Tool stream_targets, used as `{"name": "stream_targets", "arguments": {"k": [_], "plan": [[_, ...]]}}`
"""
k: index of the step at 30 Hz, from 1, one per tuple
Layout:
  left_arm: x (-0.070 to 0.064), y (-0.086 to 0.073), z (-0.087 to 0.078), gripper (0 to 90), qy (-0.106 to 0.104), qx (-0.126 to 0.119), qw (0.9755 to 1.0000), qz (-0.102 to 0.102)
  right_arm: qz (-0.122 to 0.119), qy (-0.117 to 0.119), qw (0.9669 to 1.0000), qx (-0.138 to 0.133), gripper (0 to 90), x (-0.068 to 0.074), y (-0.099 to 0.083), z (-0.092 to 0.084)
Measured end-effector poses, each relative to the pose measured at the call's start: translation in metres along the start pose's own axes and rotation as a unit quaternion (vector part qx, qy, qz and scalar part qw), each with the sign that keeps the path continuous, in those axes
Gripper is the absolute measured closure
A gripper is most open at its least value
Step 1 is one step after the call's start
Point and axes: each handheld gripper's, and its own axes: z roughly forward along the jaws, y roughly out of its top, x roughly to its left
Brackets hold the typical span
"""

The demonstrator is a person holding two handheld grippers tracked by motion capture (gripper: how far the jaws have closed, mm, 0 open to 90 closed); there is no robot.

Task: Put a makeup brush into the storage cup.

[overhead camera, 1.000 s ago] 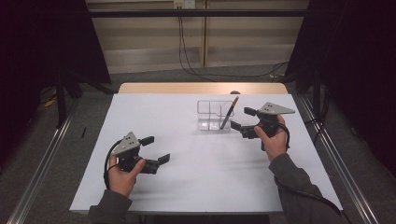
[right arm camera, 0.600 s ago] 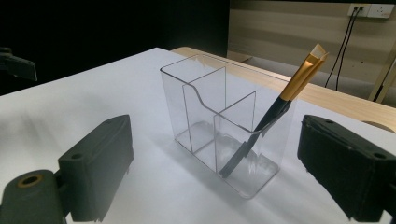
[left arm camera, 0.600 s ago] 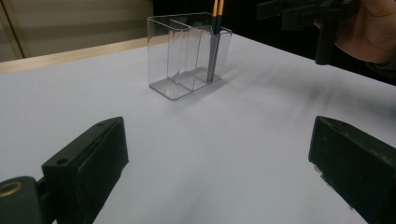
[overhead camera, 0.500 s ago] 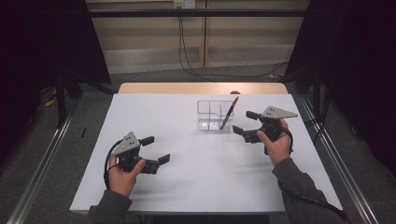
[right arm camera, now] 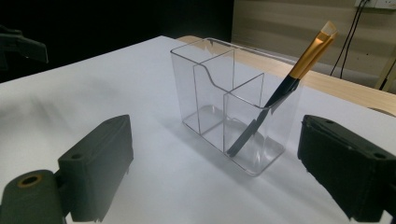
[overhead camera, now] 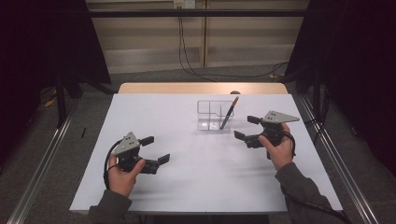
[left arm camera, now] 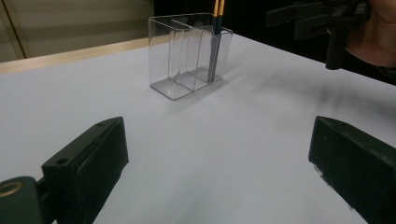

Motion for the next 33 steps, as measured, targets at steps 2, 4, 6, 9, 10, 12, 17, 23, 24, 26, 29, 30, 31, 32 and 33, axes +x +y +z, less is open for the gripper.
{"name": "stream_targets", "arguments": {"k": [2,4,6,9,10,12,17,23,24,26,29,30,31,32,33], "plan": [[0.0,0.0,0.0,4.4,0.001,-0.001,1.0,0.001,0.001,0.003,1.0,0.0,10.0,0.0,-0.001,-0.001],[0.001,0.0,-0.001,4.4,0.001,0.001,1.0,0.003,0.001,0.001,1.0,0.002,10.0,0.0,-0.002,-0.002],[0.001,0.0,-0.001,4.4,0.002,0.001,1.0,0.005,0.004,0.001,1.0,0.001,10.0,0.001,-0.003,-0.003],[0.0,0.0,-0.001,4.4,-0.002,0.0,1.0,0.002,0.003,0.002,1.0,0.004,9.9,0.002,-0.005,-0.004],[0.001,0.0,-0.001,4.4,-0.002,0.0,1.0,0.002,0.003,0.003,1.0,0.005,9.9,0.002,-0.005,-0.005],[0.002,0.0,-0.002,4.4,-0.012,-0.003,0.9999,0.004,0.004,0.003,1.0,0.003,9.9,0.003,-0.006,-0.006],[0.002,0.0,-0.002,4.4,-0.011,-0.004,0.9999,0.005,0.002,0.006,1.0,0.001,9.7,0.005,-0.007,-0.01],[0.001,0.0,-0.003,4.4,0.0,0.001,1.0,0.005,0.003,0.005,1.0,0.0,9.7,0.006,-0.01,-0.015],[0.001,0.0,-0.003,4.4,0.0,0.0,1.0,0.004,0.006,0.007,1.0,-0.001,9.7,0.006,-0.01,-0.016],[0.001,0.0,-0.003,4.4,-0.003,0.0,1.0,0.004,0.003,0.004,1.0,0.001,9.7,0.006,-0.011,-0.019],[0.001,0.0,-0.002,4.4,0.002,0.003,1.0,0.005,0.003,0.006,1.0,-0.001,9.7,0.005,-0.013,-0.022],[0.001,0.0,-0.002,4.4,0.002,0.004,1.0,0.006,0.004,0.003,1.0,-0.001,9.7,0.005,-0.014,-0.023],[0.001,0.0,-0.002,4.4,0.002,0.004,1.0,0.006,0.003,0.004,1.0,-0.003,9.7,0.004,-0.014,-0.024],[0.001,0.0,-0.002,4.4,0.003,0.004,1.0,0.006,0.005,0.001,1.0,-0.003,9.7,0.005,-0.015,-0.025],[0.001,0.0,-0.002,4.4,0.003,0.004,1.0,0.006,0.005,0.001,1.0,-0.003,9.7,0.005,-0.015,-0.025]]}}
